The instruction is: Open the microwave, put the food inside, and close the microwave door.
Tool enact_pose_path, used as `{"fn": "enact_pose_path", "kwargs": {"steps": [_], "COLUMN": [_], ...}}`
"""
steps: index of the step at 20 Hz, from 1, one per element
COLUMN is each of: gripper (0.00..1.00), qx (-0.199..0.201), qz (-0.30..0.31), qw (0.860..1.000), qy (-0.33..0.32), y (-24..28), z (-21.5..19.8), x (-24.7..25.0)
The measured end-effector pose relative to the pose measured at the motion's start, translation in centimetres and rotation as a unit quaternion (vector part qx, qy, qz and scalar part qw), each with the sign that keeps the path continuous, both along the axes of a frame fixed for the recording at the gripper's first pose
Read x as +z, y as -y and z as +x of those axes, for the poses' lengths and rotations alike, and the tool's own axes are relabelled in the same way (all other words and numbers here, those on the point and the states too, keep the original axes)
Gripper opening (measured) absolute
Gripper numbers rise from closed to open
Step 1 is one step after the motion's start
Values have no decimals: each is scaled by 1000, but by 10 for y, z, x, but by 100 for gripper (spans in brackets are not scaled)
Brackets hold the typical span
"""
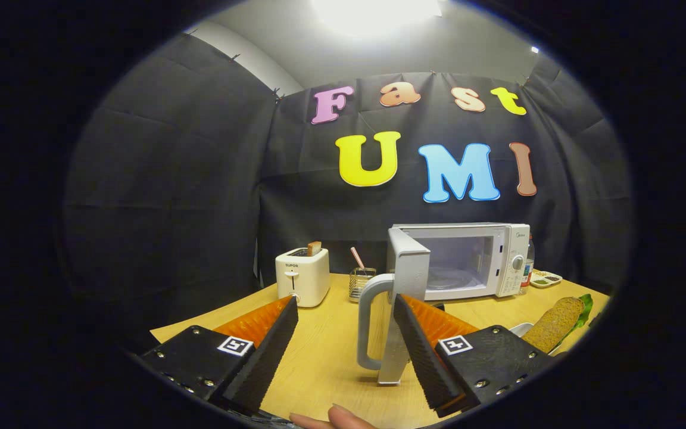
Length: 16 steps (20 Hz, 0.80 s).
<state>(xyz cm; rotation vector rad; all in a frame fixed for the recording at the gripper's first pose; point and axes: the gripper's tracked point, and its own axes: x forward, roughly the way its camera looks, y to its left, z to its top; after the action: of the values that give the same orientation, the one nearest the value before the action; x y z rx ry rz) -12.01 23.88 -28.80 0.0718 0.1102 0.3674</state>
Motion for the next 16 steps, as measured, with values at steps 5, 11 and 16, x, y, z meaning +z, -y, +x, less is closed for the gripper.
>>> {"fn": "enact_pose_path", "kwargs": {"steps": [5, 11, 16], "gripper": [97, 98, 97], "qx": [-2, -50, -136], "qz": [8, -18, -18], "qw": [1000, 998, 990], "qy": [24, 28, 29], "y": [53, 147, 257], "z": [-12, -3, 6], "x": [7, -20, -43]}}
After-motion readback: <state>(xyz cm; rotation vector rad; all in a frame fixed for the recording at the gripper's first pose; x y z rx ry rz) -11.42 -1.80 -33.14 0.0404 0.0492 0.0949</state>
